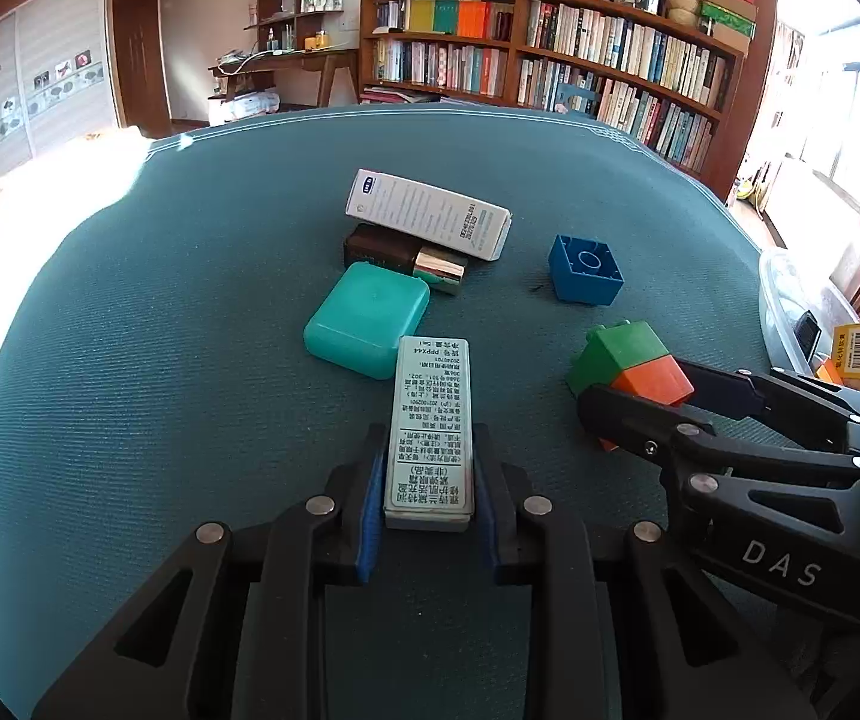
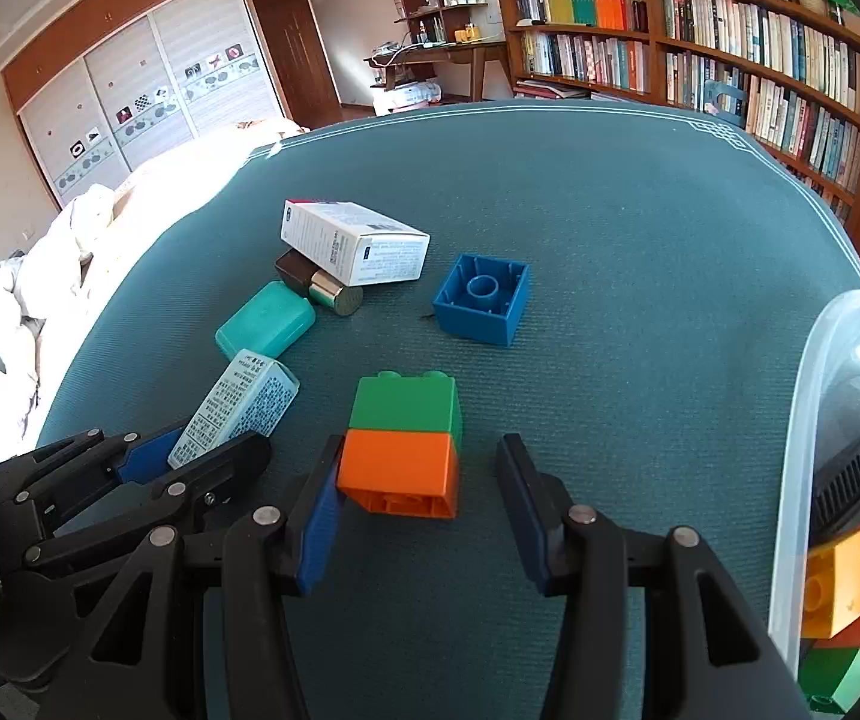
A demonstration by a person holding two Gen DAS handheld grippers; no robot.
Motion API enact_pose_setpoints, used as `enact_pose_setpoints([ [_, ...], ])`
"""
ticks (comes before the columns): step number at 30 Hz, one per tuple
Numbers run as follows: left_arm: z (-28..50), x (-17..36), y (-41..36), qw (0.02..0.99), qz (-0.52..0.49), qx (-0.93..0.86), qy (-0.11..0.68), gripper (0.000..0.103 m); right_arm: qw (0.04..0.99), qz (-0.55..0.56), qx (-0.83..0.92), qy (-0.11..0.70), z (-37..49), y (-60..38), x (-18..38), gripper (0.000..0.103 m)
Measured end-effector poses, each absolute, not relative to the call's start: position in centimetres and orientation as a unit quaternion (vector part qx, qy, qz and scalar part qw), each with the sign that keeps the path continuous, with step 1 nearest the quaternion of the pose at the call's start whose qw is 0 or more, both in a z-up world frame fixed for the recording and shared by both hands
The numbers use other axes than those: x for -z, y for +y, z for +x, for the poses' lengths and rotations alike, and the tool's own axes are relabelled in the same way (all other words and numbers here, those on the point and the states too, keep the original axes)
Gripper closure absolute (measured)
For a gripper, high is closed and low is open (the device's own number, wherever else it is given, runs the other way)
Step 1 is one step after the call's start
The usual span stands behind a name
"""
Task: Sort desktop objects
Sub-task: 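Grasp the white printed medicine box with left gripper while right grasps green-orange brick, then carry the white box and green-orange brick into the bowl and release both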
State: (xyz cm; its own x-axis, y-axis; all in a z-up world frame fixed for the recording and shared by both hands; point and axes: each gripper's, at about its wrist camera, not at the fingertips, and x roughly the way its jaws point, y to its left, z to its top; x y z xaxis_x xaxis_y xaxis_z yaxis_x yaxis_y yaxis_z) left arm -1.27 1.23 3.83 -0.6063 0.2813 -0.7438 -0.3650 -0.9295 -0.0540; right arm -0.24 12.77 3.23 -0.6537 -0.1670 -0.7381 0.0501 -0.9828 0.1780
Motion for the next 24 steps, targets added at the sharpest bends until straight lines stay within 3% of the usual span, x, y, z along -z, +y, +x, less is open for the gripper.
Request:
enact_pose_setpoints([
  [3,-1.0,-3.8,1.5,0.173,-0.400,-0.898,0.062,0.075,0.058,0.408,0.909,-0.067,-0.1,12.8,-3.2,0.052],
  [4,-0.9,-3.8,1.6,0.171,-0.398,-0.899,0.066,0.075,0.060,0.408,0.909,-0.064,0.0,12.8,-3.2,0.062],
  [5,-0.8,-3.8,1.7,0.172,-0.397,-0.899,0.066,0.076,0.062,0.408,0.909,-0.062,0.1,12.7,-3.2,0.065],
  [24,1.5,-6.4,5.8,0.239,-0.375,-0.894,0.048,0.077,0.020,0.334,0.932,-0.137,5.3,19.4,-8.3,0.066],
])
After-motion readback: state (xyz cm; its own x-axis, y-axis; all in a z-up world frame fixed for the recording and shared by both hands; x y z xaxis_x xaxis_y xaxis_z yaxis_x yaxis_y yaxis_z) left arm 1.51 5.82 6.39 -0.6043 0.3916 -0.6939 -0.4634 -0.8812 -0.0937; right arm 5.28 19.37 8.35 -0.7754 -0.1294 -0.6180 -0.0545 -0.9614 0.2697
